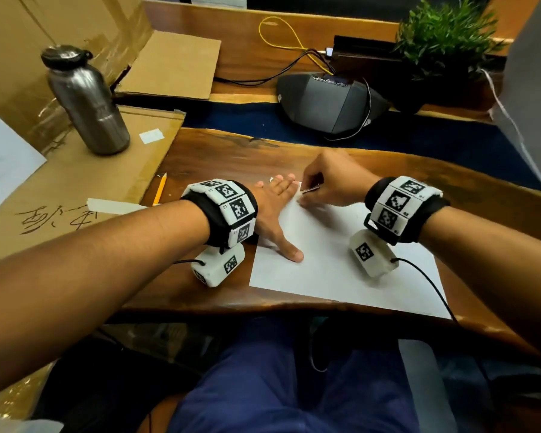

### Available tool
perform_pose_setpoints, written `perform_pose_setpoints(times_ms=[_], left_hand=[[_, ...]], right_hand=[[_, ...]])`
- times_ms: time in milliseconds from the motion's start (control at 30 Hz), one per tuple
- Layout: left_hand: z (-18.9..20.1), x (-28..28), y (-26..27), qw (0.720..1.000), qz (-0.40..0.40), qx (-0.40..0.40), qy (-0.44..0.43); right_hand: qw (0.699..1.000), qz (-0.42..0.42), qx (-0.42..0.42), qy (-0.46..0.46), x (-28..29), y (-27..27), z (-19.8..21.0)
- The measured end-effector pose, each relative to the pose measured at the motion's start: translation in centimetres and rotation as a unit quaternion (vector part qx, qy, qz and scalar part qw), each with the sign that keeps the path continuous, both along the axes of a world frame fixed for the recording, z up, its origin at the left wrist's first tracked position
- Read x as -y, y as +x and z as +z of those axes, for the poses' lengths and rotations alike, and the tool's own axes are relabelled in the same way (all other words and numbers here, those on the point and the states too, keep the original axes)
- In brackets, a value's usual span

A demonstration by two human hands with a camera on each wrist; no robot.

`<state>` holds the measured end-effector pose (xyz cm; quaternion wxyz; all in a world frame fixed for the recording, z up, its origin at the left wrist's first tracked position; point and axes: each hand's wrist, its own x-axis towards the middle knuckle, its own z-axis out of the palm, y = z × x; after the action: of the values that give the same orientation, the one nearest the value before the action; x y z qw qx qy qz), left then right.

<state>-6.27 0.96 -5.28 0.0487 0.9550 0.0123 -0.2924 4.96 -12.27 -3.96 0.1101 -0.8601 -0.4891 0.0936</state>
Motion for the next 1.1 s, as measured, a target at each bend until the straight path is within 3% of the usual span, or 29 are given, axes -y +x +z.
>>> perform_pose_setpoints(times_ms=[100,233,367,500,633,767,900,1033,1100], left_hand=[[-0.4,-0.1,0.1,1.0,0.001,0.006,-0.002],[-0.3,-0.3,0.1,1.0,-0.003,0.004,-0.002],[-0.8,-0.4,0.4,1.0,0.0,0.006,-0.006],[-0.9,-0.7,0.5,1.0,-0.004,0.003,-0.008],[-0.8,-0.4,0.5,1.0,-0.005,0.006,0.0],[-0.7,-0.5,0.4,1.0,-0.007,0.003,0.003],[-0.6,-0.3,0.6,1.0,-0.006,-0.003,0.011],[-0.3,-0.2,0.4,1.0,-0.008,-0.007,0.021],[-0.3,-0.1,0.6,1.0,-0.007,-0.012,0.02]], right_hand=[[0.997,-0.069,0.008,0.022,0.5,1.5,0.3],[1.0,0.019,0.001,-0.003,0.2,-0.6,-0.2],[0.997,-0.072,0.012,0.007,0.9,1.9,0.3],[1.0,0.021,0.015,-0.016,0.5,-0.5,-0.1],[0.998,-0.064,0.011,0.005,1.1,1.7,0.3],[1.0,0.008,-0.008,-0.013,0.8,-0.5,-0.2],[0.998,-0.062,-0.01,0.009,1.6,1.3,0.3],[1.0,0.014,-0.02,-0.017,1.1,-0.7,-0.1],[0.999,-0.007,-0.022,-0.022,1.2,0.2,0.1]])
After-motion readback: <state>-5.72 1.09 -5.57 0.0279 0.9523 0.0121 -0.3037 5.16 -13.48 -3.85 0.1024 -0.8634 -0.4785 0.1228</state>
